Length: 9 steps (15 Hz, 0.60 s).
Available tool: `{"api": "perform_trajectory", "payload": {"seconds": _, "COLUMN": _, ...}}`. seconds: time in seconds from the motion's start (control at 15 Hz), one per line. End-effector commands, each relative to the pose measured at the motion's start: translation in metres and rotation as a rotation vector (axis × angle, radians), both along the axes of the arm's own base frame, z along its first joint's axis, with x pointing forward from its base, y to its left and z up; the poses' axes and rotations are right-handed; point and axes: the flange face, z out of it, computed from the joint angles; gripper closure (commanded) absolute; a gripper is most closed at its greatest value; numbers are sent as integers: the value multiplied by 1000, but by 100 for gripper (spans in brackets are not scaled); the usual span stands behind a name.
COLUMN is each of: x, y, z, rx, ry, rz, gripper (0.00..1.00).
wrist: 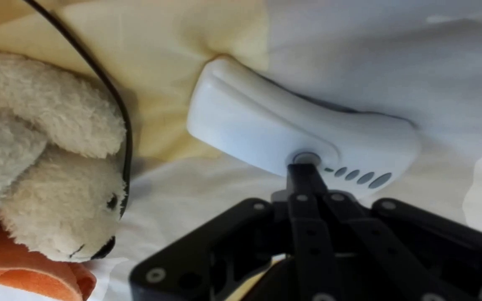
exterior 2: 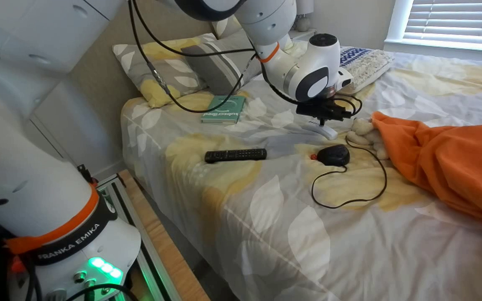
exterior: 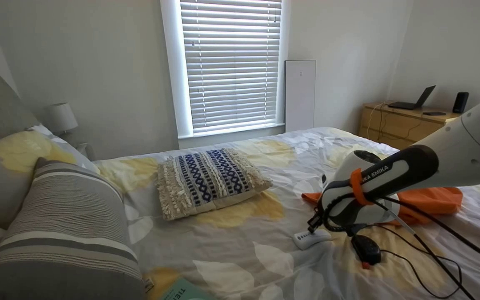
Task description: Press the big button on the small remote
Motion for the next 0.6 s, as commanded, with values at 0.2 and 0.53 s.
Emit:
{"api": "perform_trajectory", "payload": {"seconds": 0.2, "x": -15, "y": 12, "z": -46, "rx": -26, "ry": 86, "rz": 32, "gripper": 100}}
{"api": "perform_trajectory", "payload": {"seconds": 0.53, "x": -1, "y": -1, "z": -7, "rx": -8, "ry": 35, "rz": 2, "gripper": 100}}
